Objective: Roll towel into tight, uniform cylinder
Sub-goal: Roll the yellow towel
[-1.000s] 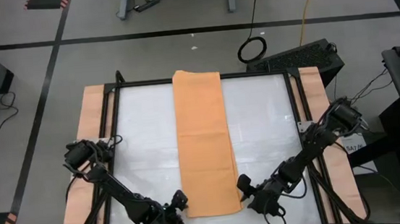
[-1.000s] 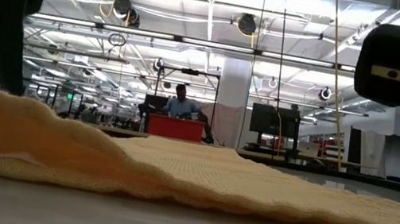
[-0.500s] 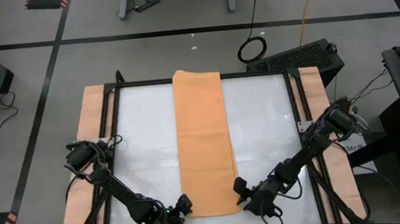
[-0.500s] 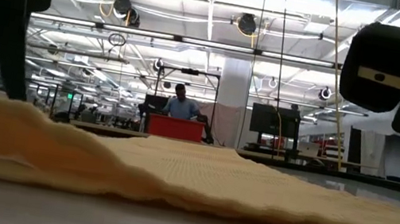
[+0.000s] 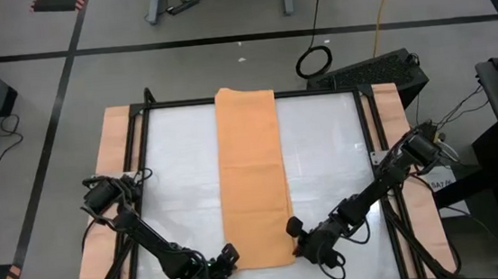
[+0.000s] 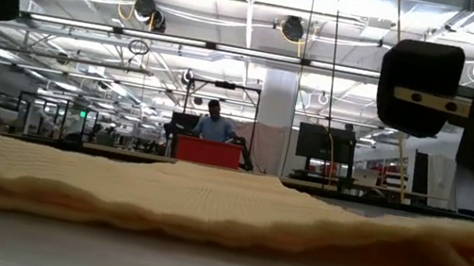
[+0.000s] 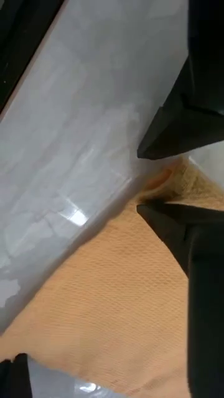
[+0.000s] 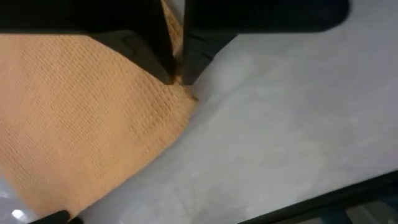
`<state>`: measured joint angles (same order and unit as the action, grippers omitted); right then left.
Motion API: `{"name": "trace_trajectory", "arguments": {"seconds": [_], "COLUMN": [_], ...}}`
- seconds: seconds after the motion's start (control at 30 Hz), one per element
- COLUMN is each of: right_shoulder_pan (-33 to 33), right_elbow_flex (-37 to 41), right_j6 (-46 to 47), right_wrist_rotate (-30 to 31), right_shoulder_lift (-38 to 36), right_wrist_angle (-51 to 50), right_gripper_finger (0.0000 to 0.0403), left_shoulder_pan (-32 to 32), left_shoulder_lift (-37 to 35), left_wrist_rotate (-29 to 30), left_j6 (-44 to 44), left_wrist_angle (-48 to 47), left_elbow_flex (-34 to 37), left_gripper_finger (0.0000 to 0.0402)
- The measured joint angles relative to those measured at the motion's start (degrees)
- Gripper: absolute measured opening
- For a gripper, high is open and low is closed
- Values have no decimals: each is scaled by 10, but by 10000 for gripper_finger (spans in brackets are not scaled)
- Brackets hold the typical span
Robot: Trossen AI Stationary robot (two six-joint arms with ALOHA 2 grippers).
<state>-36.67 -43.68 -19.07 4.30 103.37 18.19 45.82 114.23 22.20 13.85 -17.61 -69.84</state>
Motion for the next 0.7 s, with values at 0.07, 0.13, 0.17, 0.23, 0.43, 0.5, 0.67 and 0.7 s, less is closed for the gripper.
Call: {"name": "trace_trajectory", "arguments": {"seconds": [0.07, 0.13, 0.17, 0.23, 0.43, 0.5, 0.67, 0.7], "right_shoulder_pan": [3, 6, 6, 6, -4, -6, -6, -6], "right_elbow_flex": [0, 0, 0, 0, 0, 0, 0, 0], "right_j6": [15, 39, 52, 71, 95, 95, 104, 105], "right_wrist_rotate": [-2, -2, -2, -13, -14, -14, -15, -16], "right_shoulder_lift": [0, 0, 0, 0, 0, 0, 0, 0], "right_wrist_angle": [0, 1, 1, 4, 5, 5, 5, 5], "right_gripper_finger": [7, 7, 6, 3, 1, 1, 1, 1], "left_shoulder_pan": [0, 0, 0, -1, -1, -2, 0, 1], "left_shoulder_lift": [1, 1, 1, 1, -1, -6, -32, -37], "left_wrist_rotate": [1, 2, 4, 5, 13, 18, 36, 41], "left_j6": [-5, -26, -41, -63, -74, -73, -76, -81], "left_wrist_angle": [6, 8, 8, 8, 5, -2, -17, -24], "left_elbow_flex": [1, 1, 1, 1, 0, -7, -27, -28], "left_gripper_finger": [114, 98, 90, 77, 70, 80, 126, 137]}}
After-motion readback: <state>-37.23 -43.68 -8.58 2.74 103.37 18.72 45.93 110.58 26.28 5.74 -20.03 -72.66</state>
